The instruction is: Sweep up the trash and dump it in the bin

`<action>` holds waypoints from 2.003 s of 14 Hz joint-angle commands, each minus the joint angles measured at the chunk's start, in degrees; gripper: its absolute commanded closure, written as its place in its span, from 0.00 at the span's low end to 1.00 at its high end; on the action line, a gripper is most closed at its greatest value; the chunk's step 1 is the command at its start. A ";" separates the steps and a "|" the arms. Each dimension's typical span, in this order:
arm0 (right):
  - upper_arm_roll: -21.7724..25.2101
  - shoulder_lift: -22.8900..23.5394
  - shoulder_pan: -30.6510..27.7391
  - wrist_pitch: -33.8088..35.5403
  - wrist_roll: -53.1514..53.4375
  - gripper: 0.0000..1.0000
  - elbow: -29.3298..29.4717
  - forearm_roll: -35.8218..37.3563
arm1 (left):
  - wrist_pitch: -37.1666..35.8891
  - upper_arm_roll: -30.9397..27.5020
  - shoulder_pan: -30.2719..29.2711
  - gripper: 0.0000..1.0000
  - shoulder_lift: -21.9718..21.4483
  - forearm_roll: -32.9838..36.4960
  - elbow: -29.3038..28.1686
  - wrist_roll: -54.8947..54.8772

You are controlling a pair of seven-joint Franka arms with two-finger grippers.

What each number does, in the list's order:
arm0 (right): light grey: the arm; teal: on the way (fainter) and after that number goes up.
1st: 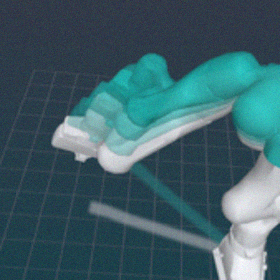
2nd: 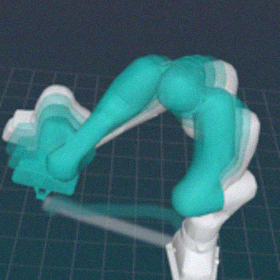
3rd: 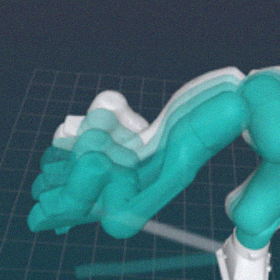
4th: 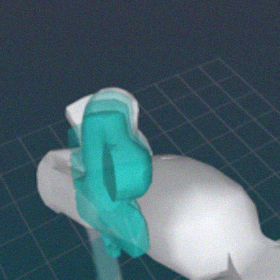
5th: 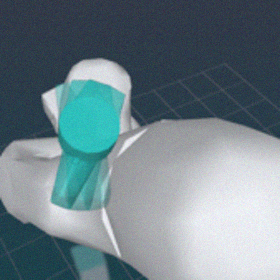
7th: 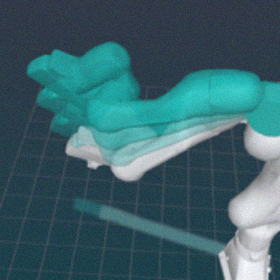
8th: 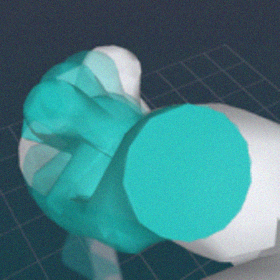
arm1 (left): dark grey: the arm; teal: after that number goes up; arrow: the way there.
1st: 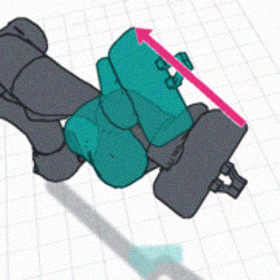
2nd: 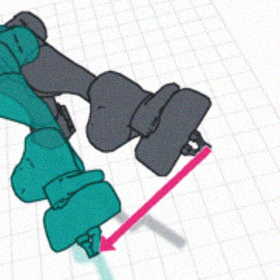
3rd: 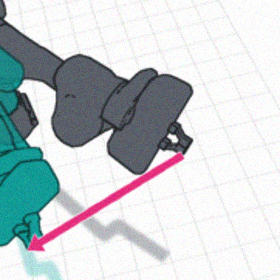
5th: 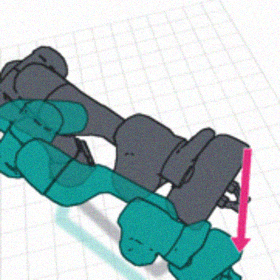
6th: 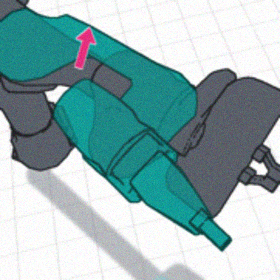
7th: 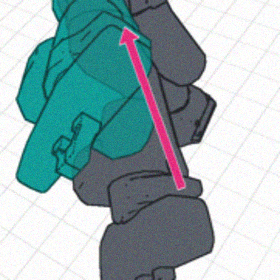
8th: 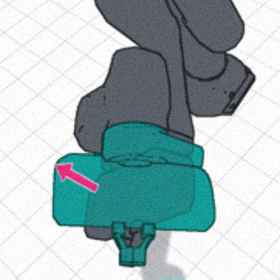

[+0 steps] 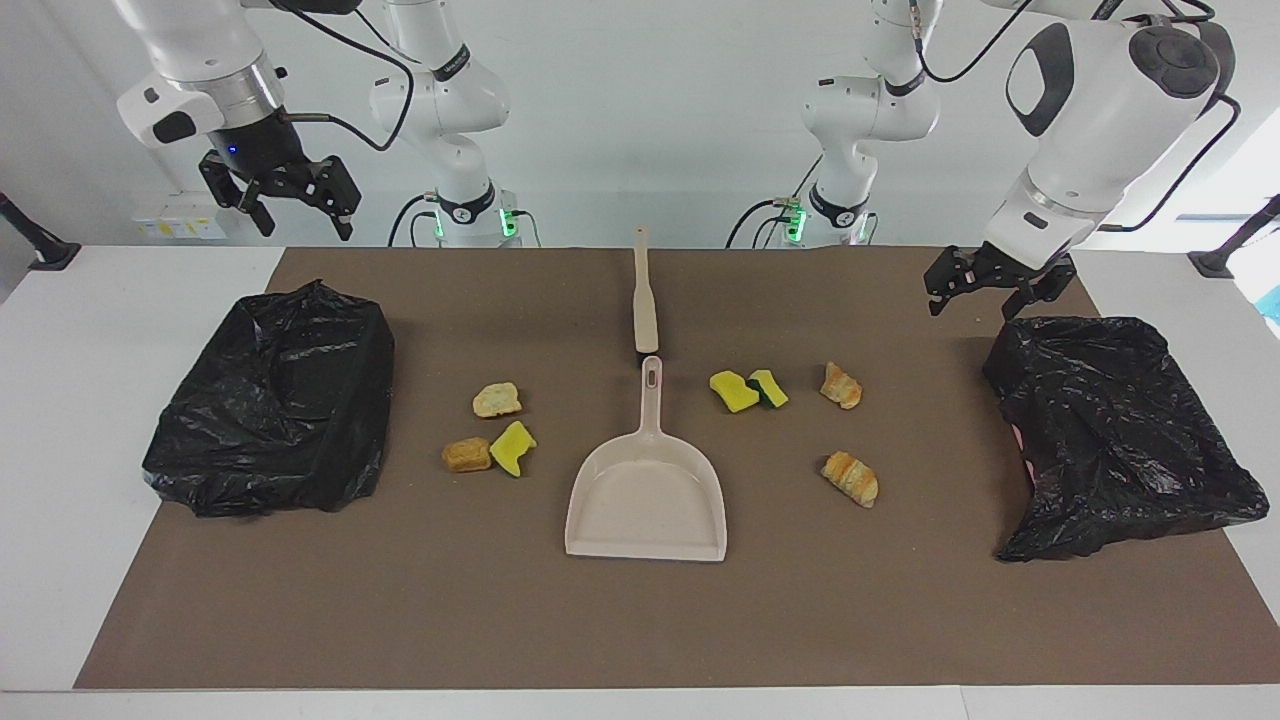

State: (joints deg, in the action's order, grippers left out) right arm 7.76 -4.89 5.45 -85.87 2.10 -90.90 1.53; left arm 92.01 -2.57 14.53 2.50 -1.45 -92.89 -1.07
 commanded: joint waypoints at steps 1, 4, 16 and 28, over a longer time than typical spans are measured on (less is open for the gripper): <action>-0.11 -0.30 -0.62 1.06 -1.22 0.00 -0.15 -0.12 | 0.18 -0.60 3.03 0.00 -4.16 -0.22 -5.45 0.19; -0.11 -0.30 -0.53 1.06 -1.22 0.00 -0.15 -0.12 | 1.24 -0.60 7.51 0.00 -7.06 -0.48 -9.93 0.45; -0.11 -0.83 -0.62 1.06 -1.31 0.00 -0.86 -0.12 | 17.57 -0.60 30.44 0.00 -10.68 -2.50 -28.65 22.05; -0.11 -1.00 -0.62 1.06 -1.66 0.00 -1.21 -0.12 | 42.01 -0.60 51.20 0.00 -6.90 -2.60 -42.45 50.11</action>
State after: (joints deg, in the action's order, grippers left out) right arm 7.78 -4.90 5.44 -85.62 2.02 -91.20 1.53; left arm 130.81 -1.99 63.98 -3.84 -3.67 -132.38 48.30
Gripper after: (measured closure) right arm 0.000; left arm 0.000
